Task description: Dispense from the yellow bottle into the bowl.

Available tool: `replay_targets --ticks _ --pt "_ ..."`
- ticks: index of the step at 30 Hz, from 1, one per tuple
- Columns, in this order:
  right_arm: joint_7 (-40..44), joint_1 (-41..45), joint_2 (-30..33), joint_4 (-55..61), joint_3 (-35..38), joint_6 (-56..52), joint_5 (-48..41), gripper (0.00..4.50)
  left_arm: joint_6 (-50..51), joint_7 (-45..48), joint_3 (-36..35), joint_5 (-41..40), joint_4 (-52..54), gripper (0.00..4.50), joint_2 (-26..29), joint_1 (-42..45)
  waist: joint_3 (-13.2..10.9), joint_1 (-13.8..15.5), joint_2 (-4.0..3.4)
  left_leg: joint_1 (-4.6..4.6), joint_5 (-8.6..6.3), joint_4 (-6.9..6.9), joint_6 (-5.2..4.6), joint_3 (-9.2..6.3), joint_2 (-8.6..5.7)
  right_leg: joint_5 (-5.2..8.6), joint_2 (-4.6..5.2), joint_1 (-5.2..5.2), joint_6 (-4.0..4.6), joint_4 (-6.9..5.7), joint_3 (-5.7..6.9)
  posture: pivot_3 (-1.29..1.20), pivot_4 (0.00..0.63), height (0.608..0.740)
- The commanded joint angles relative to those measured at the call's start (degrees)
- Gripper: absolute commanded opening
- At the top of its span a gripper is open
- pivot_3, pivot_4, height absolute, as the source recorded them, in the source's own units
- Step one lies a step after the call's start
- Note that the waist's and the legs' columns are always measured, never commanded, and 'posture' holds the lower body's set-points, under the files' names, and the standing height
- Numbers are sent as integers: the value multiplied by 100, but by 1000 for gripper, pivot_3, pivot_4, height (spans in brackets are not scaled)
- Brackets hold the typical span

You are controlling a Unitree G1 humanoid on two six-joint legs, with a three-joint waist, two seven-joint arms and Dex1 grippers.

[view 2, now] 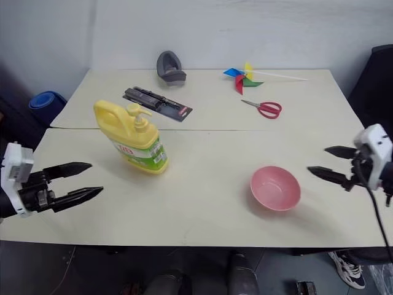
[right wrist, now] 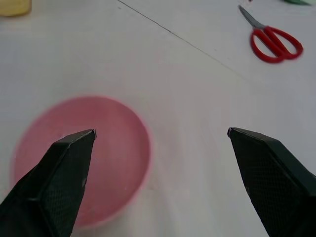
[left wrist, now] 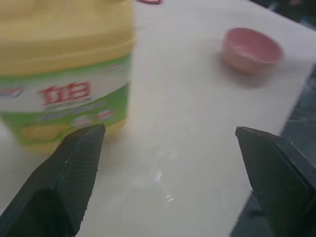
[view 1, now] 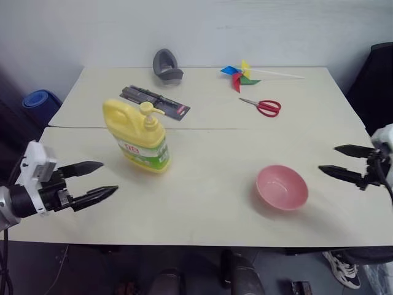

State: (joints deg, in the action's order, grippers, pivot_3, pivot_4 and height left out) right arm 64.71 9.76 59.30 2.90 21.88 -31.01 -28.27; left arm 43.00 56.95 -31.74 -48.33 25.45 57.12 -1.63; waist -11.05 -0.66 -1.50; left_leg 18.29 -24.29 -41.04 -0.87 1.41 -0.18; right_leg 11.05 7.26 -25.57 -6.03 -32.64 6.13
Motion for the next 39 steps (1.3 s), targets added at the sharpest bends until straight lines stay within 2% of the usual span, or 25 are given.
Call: replay_targets --ticks 1,5,7,15,19,28,29,33,39 --pt "-494 -438 -207 1454 -78 -584 -281 4467 202 341 413 -476 483 4500 345 423 1 52 2 0 -1 0 2 1 1 0 -6 0 0 1 -1 0 150 740" --pt "-931 -929 -475 2468 -164 -1022 -519 4467 21 602 1113 -305 617 4500 520 974 1 82 1 1 -1 1 3 9 -13 0 -15 0 1 9 -6 0 150 740" --pt "-1106 -1228 -496 2795 -325 -988 -311 4467 -42 759 1409 -249 579 4500 550 1258 1 86 4 2 -1 0 2 11 -18 0 -23 1 1 12 -7 0 150 740" --pt "-1722 -2060 -747 3058 -941 -493 486 4467 -360 1143 2312 210 106 4500 408 2197 5 87 24 1 -6 3 13 58 -2 5 -65 3 10 14 -23 0 150 740" --pt "-2104 -2117 -938 2834 -1244 -151 1000 3248 -435 1197 2553 335 -14 4500 280 2501 4 63 45 0 -6 2 11 68 -3 4 -66 3 9 13 -33 0 150 740" --pt "-2622 -1819 -1549 2427 -1866 275 1586 3248 -539 1265 2737 542 -180 4500 120 2696 5 63 62 -4 -6 2 11 69 1 5 -71 6 12 10 -36 0 150 740" --pt "-2637 -1784 -1601 2395 -1916 311 1619 2876 -538 1266 2737 545 -183 4500 108 2703 5 63 62 -3 -6 2 11 69 1 5 -71 6 12 11 -36 0 150 740" --pt "-2675 -1673 -1691 2301 -2060 384 1772 1869 -526 1283 2738 575 -207 4500 75 2735 7 66 65 -4 -6 0 10 69 0 5 -70 5 12 11 -37 0 150 740" --pt "-2709 -1597 -1773 2180 -2120 473 1864 1869 -530 1294 2737 639 -224 4500 35 2733 7 71 65 -5 -6 0 9 67 0 5 -71 5 12 11 -35 0 150 740"
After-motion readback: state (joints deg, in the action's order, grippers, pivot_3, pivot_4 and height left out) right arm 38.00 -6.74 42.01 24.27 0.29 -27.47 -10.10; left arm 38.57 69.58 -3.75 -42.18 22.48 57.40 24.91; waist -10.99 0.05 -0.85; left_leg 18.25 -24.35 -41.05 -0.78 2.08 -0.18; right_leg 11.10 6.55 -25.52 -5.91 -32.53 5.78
